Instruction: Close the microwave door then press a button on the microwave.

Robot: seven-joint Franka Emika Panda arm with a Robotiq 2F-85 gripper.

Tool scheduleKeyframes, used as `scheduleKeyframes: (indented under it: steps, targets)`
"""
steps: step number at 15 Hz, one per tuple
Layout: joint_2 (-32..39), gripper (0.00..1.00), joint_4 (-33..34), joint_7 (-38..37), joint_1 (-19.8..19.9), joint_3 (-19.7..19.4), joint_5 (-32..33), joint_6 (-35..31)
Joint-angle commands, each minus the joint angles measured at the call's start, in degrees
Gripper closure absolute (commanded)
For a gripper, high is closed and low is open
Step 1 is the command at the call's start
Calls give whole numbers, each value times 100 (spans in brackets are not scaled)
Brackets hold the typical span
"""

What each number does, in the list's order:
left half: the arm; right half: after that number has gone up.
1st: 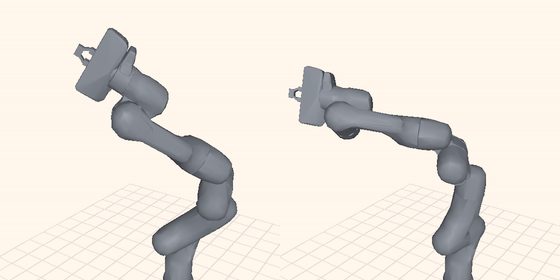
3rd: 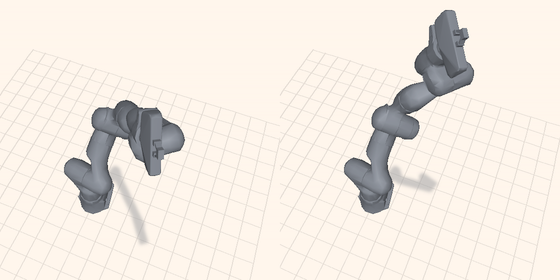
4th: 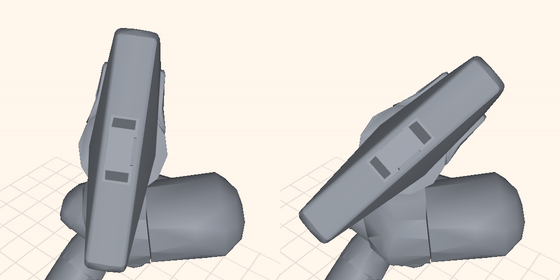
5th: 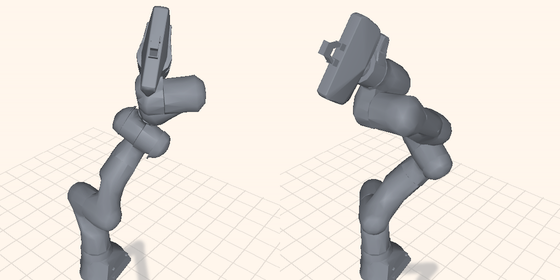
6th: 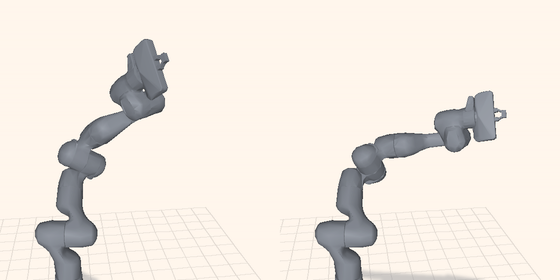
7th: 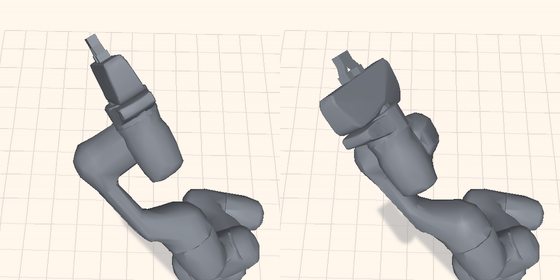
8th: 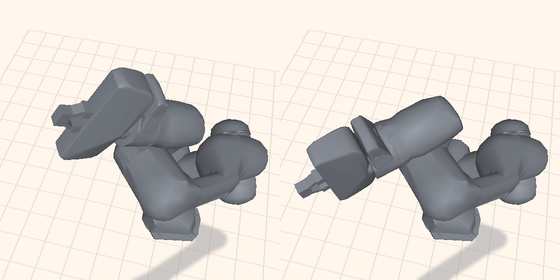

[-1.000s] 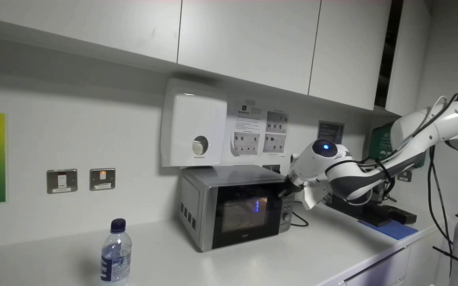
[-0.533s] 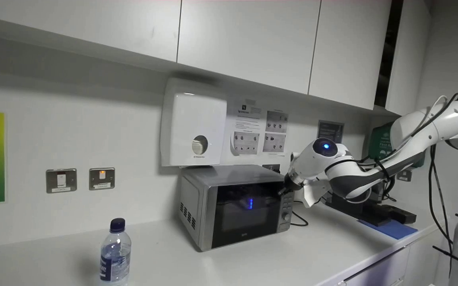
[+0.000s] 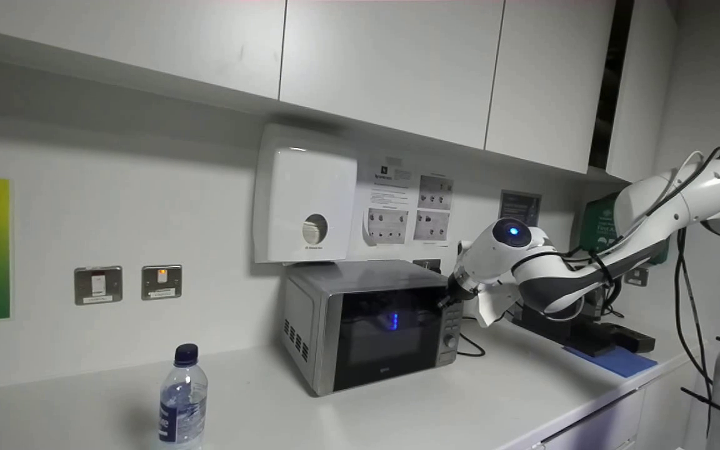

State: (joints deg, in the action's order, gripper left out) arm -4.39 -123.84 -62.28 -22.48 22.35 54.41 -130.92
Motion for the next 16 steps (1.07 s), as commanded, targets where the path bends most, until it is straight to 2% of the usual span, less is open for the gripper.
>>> scheduleKeyframes:
  steps: [1, 8, 16]
  targets:
    - [-100, 100, 23, 70, 223, -152, 183, -422]
    - [-208, 100, -54, 548, 213, -269, -1044, -691]
    - [-205, 100, -29, 1971, 354, -362, -3102, -779]
